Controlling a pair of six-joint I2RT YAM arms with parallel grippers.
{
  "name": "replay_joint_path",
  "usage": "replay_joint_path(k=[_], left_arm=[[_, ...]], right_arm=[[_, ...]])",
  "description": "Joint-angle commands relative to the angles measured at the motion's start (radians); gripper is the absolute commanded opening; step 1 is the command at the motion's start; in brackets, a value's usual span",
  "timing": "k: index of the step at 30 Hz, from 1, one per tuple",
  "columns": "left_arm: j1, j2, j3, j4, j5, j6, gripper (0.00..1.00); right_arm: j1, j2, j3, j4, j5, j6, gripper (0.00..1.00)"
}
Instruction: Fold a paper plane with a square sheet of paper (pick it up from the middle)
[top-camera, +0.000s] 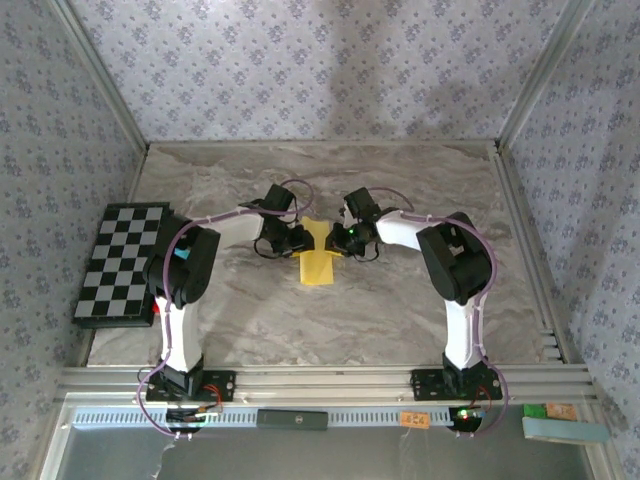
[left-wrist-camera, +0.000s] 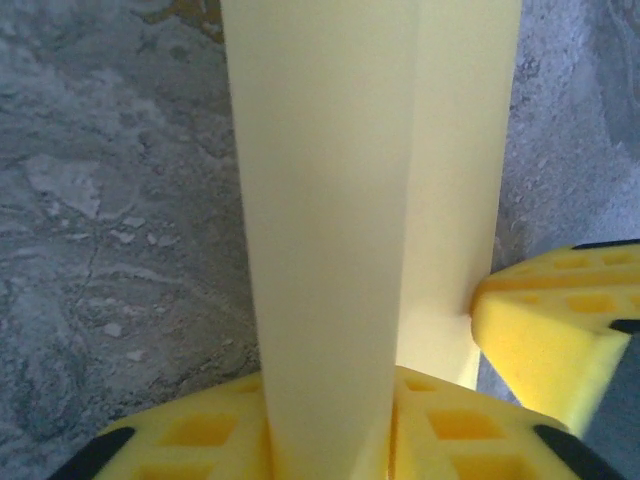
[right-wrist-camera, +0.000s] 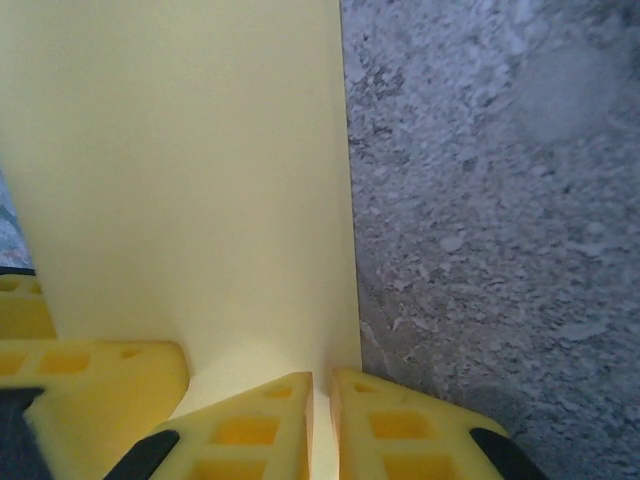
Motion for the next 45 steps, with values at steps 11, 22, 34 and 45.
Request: replay_joint_path(k=[11, 22, 34, 45], left_arm=[[-0.030, -0.046, 0.026, -0.140, -0.137, -0.019, 0.56], [-0.065, 0.023, 0.062, -0.195, -0.248, -0.053, 0.46], [-0.053, 0.049, 0.049, -0.188, -0.244, -0.038, 0.35], [-0.050, 0.074, 0.061, -0.191, -0.208, 0.014, 0.37]], right_arm=[[0.010, 0.032, 0.026, -0.104, 0.048, 0.023, 0.16], [0.004, -0.018, 0.036, -0.068, 0.000, 0.044, 0.19], [-0.082, -0.199, -0.083, -0.004, 0.050, 0.056, 0.34], [-0.111, -0.221, -0.112, -0.024, 0.089, 0.029, 0.36]])
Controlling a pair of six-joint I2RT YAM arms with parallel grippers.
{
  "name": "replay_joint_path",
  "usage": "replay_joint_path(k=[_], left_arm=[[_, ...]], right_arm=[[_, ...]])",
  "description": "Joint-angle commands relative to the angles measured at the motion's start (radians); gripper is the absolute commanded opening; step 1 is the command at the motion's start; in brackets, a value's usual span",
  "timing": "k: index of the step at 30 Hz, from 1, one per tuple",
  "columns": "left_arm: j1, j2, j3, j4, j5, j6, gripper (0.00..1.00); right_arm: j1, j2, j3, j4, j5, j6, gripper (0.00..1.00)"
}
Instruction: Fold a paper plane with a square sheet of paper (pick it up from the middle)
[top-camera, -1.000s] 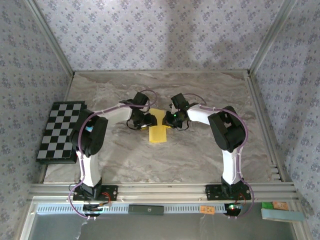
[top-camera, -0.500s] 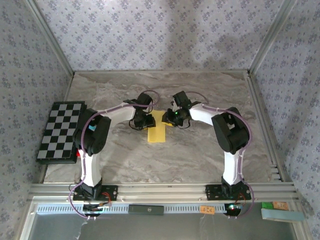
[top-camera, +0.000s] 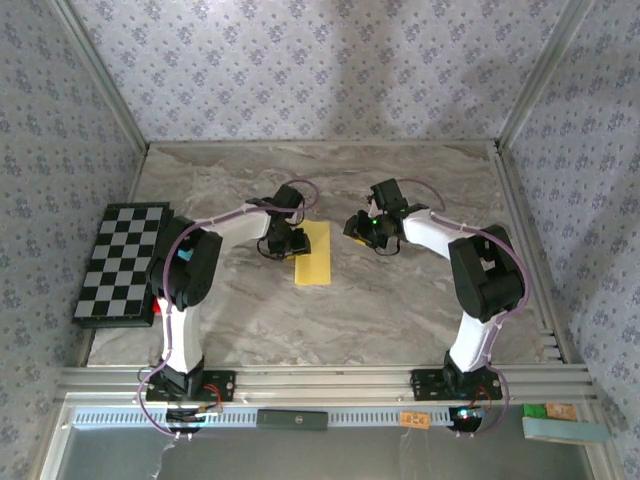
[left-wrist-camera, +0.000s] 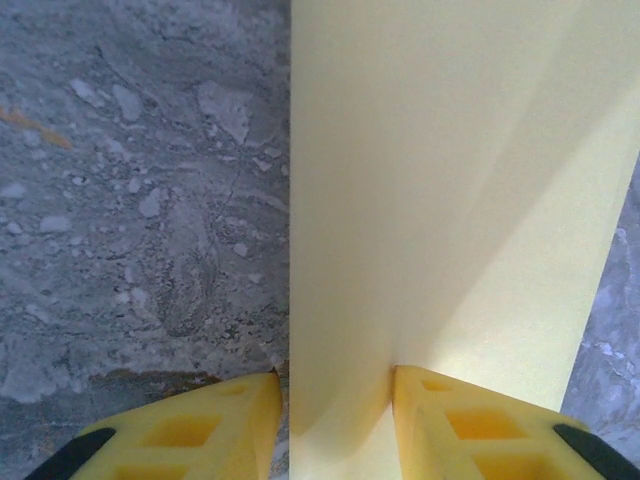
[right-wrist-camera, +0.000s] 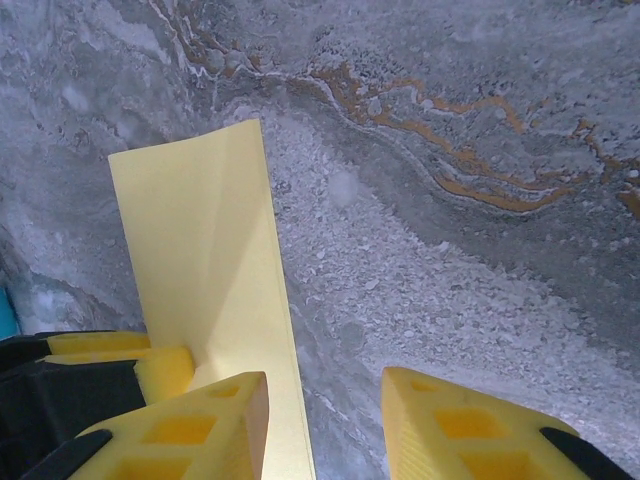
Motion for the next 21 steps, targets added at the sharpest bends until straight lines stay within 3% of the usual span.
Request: replay_joint_path(k=[1, 21], left_arm=[[0.002, 0.071, -0.007, -0.008, -0.001, 0.039, 0.37], [-0.001, 0.108, 0.007, -0.026, -0.006, 0.041, 0.38]], right_arm=[[0.001, -0.013, -0.004, -0.020, 0.016, -0.015, 0.36], [0.037, 0.040, 0.022, -0.009, -0.023, -0.019, 0.33]])
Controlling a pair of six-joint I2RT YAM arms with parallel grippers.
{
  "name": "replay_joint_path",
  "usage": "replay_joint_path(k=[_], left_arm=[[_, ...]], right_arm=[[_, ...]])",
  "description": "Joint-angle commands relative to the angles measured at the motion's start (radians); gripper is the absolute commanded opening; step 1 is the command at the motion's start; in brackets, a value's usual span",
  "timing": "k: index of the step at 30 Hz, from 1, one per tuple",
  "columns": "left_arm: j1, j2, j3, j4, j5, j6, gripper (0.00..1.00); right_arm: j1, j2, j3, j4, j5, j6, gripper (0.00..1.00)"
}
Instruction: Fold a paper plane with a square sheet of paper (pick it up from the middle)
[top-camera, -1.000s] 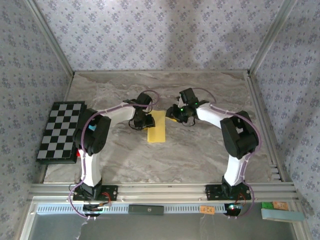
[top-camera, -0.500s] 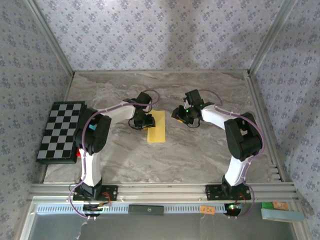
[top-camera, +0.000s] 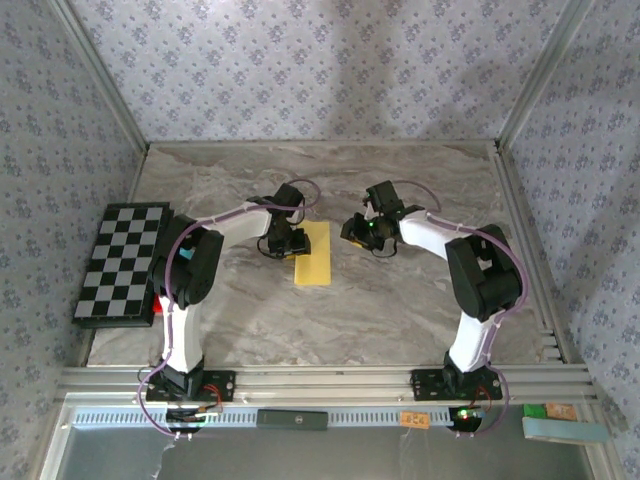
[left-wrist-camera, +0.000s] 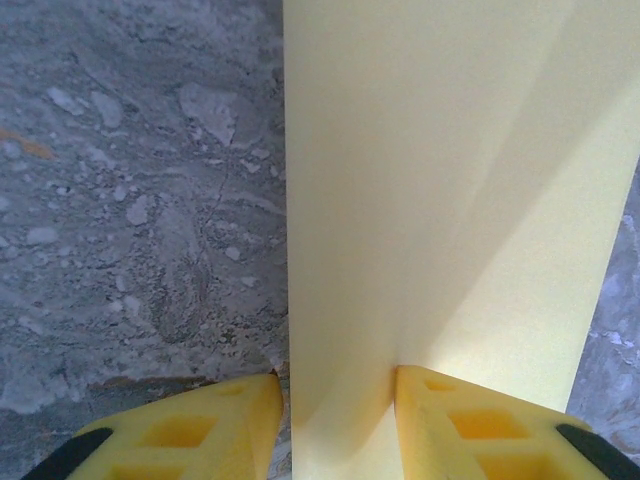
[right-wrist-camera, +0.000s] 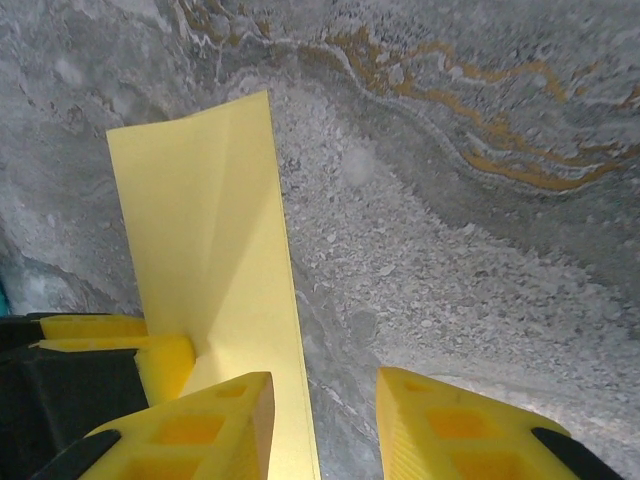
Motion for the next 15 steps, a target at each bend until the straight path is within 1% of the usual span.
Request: replay_joint_path(k=[1, 9, 15], left_arm=[[-0.003, 0.091, -0.018, 0.002, -0.016, -0.003, 0.38], [-0.003, 0.107, -0.019, -0.005, -0.021, -0.028, 0.38], [-0.003, 0.114, -0.017, -0.011, -0.022, -0.036, 0.38]], right_arm=[[0.014, 0.027, 0.023, -0.006, -0.024, -0.015, 0.33], [0.043, 0.054, 0.032, 0.013, -0.060, -0.004, 0.31], [0.060, 0.073, 0.043, 0.040, -0.116, -0.006, 0.30]])
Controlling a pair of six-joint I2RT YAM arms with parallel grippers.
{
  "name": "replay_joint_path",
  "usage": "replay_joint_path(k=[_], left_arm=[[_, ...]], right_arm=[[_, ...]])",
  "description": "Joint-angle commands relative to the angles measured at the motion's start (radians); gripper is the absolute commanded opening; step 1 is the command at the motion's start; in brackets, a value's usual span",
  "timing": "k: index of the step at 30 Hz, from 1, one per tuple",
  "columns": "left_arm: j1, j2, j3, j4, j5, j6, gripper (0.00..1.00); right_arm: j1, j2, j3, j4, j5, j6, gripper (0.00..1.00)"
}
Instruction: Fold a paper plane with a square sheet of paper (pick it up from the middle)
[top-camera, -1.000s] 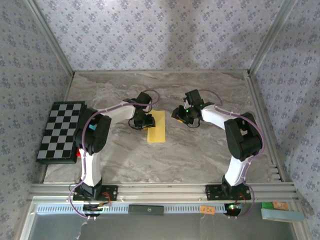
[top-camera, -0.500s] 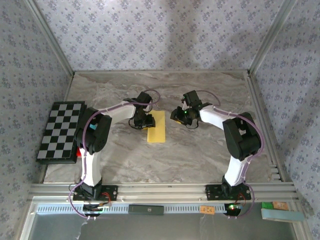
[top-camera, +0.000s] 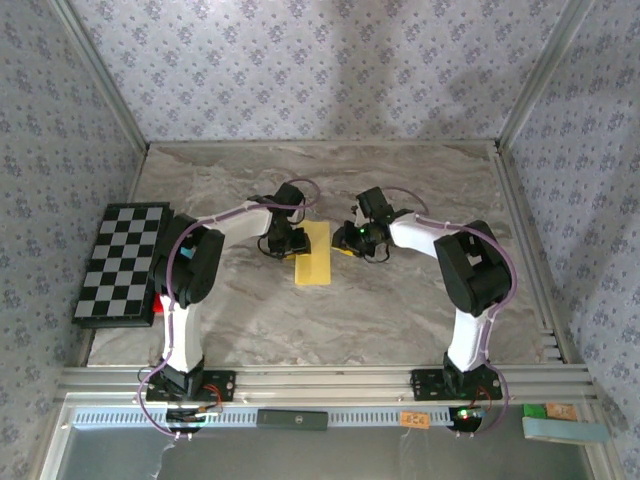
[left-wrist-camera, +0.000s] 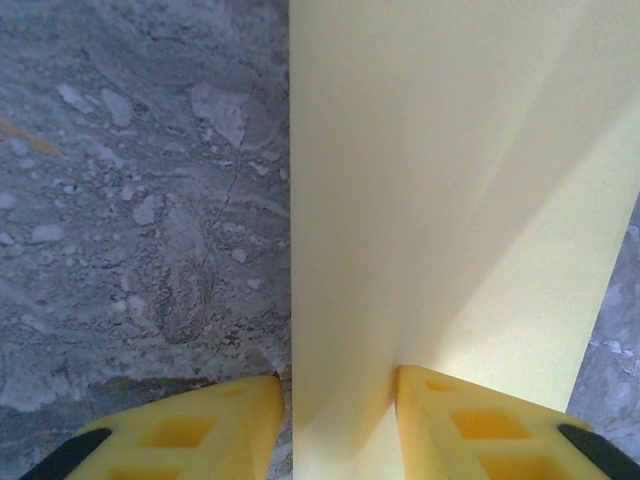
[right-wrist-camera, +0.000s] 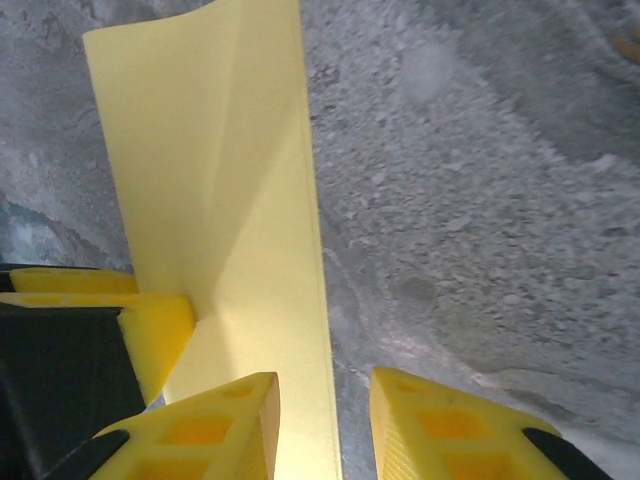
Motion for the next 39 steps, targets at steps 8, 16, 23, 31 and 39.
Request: replay_joint_path(k=[8, 16, 23, 31, 39], left_arm=[[-0.009, 0.113, -0.031, -0.001, -0.017, -0.001, 0.39], [-0.015, 0.127, -0.020, -0.007, -0.009, 0.016, 0.39], [-0.020, 0.135, -0.019, -0.005, -0.004, 0.033, 0.39], [-0.021, 0.144, -0.016, -0.003, 0.001, 0.033, 0.39], [-0.023, 0.152, -0.016, -0.001, 0.006, 0.034, 0.39]], right_arm=[[0.036, 0.057, 0.054, 0.023, -0.086, -0.015, 0.25], [0.049, 0.096, 0.103, 0.023, -0.099, -0.014, 0.22], [0.051, 0.105, 0.112, 0.025, -0.096, -0.014, 0.19], [0.050, 0.123, 0.117, 0.023, -0.098, -0.014, 0.18], [0.052, 0.143, 0.122, 0.022, -0.101, -0.016, 0.16]])
